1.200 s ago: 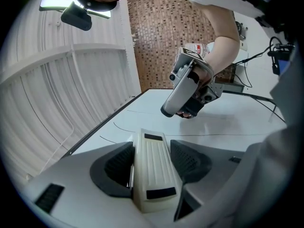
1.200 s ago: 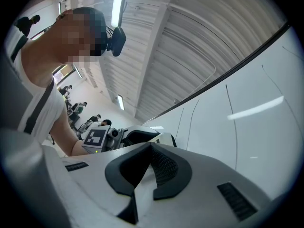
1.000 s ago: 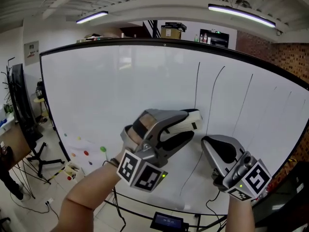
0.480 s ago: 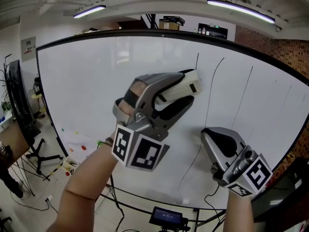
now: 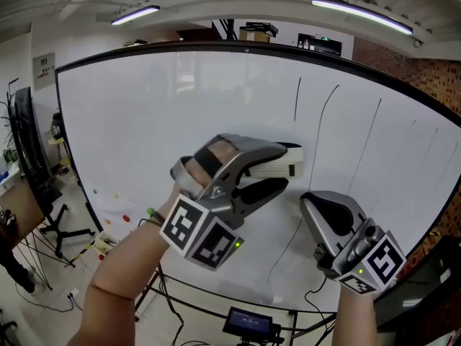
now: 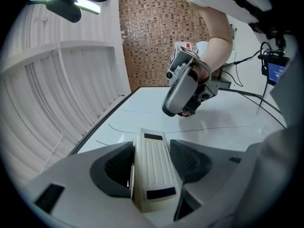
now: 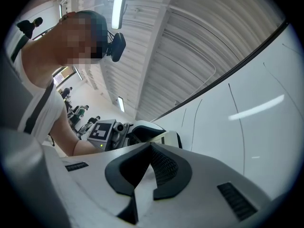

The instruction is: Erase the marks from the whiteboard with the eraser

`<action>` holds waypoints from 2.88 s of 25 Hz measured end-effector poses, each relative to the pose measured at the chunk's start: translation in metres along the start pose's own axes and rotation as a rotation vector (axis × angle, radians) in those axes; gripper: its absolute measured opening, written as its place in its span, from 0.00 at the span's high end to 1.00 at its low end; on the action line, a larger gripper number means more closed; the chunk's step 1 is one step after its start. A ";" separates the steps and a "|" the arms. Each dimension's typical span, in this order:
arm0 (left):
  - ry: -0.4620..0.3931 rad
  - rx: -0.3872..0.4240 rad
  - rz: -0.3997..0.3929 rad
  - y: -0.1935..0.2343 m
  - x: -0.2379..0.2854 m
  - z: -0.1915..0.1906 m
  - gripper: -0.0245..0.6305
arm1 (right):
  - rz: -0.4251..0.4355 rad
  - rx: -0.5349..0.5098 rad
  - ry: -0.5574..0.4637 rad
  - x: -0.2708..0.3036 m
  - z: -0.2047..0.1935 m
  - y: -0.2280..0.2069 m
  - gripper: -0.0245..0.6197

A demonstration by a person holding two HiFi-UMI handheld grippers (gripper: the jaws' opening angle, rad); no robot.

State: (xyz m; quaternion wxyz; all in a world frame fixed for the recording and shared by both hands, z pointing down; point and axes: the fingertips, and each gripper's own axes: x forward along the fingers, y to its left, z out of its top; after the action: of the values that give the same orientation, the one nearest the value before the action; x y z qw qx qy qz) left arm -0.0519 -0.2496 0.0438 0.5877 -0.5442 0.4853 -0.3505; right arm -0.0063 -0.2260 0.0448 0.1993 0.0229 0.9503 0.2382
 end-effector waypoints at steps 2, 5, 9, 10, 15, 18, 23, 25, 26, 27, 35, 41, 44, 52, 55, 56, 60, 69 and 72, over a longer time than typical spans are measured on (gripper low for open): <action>0.002 0.004 0.019 0.005 -0.001 0.000 0.54 | 0.001 0.004 0.002 0.000 0.000 0.002 0.95; 0.011 0.026 0.107 0.025 0.001 -0.001 0.54 | 0.006 0.003 0.004 0.002 0.002 0.004 0.95; 0.052 0.012 0.248 0.064 0.000 -0.006 0.54 | 0.006 0.004 0.002 0.002 0.001 0.005 0.95; 0.060 -0.004 0.281 0.072 -0.001 -0.008 0.54 | 0.004 0.004 0.004 0.001 0.001 0.005 0.95; 0.057 -0.047 0.265 0.070 -0.004 -0.010 0.55 | -0.007 0.001 0.009 -0.004 0.001 0.004 0.95; 0.042 -0.026 0.147 0.045 -0.002 -0.005 0.55 | -0.014 0.002 0.010 -0.005 0.000 0.003 0.95; 0.027 -0.061 -0.018 0.012 0.000 0.000 0.55 | -0.007 0.016 0.009 -0.001 -0.005 0.004 0.95; 0.027 -0.108 -0.008 0.016 0.002 -0.002 0.54 | -0.001 0.023 0.008 0.001 -0.008 0.004 0.95; 0.025 -0.155 0.012 0.022 0.002 -0.003 0.54 | 0.002 0.027 0.009 0.002 -0.010 0.005 0.95; 0.024 -0.206 0.041 0.030 0.002 -0.006 0.54 | 0.004 0.029 0.009 0.003 -0.011 0.005 0.95; 0.091 -0.322 0.357 0.089 -0.018 -0.035 0.54 | -0.005 0.033 0.008 0.001 -0.011 0.002 0.95; 0.041 -0.369 0.381 0.101 -0.007 -0.023 0.55 | -0.012 0.042 0.011 -0.003 -0.012 0.000 0.95; 0.017 -0.378 0.277 0.085 0.007 -0.007 0.55 | -0.018 0.046 0.009 -0.007 -0.015 -0.002 0.95; 0.086 -0.371 0.018 0.039 0.004 0.004 0.55 | -0.027 0.050 0.000 -0.011 -0.009 0.005 0.95; 0.067 -0.406 0.012 0.044 0.003 0.004 0.55 | -0.025 0.050 -0.001 -0.011 -0.007 0.008 0.95; 0.059 -0.414 0.023 0.048 0.003 0.003 0.55 | -0.024 0.048 -0.001 -0.011 -0.006 0.008 0.95; 0.048 -0.367 0.121 0.070 0.005 0.002 0.54 | -0.033 0.042 -0.001 -0.015 -0.003 0.005 0.95; -0.013 -0.341 0.337 0.143 0.013 0.001 0.54 | -0.045 0.032 0.006 -0.019 0.000 -0.001 0.95; 0.008 -0.293 0.323 0.150 0.024 0.003 0.54 | -0.038 0.030 0.008 -0.019 -0.001 -0.005 0.95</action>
State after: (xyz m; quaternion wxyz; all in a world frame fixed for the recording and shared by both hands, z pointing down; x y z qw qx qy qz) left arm -0.0595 -0.2466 -0.1078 0.5488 -0.5377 0.6144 -0.1795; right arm 0.0111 -0.2330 0.0500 0.1998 0.0067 0.9548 0.2200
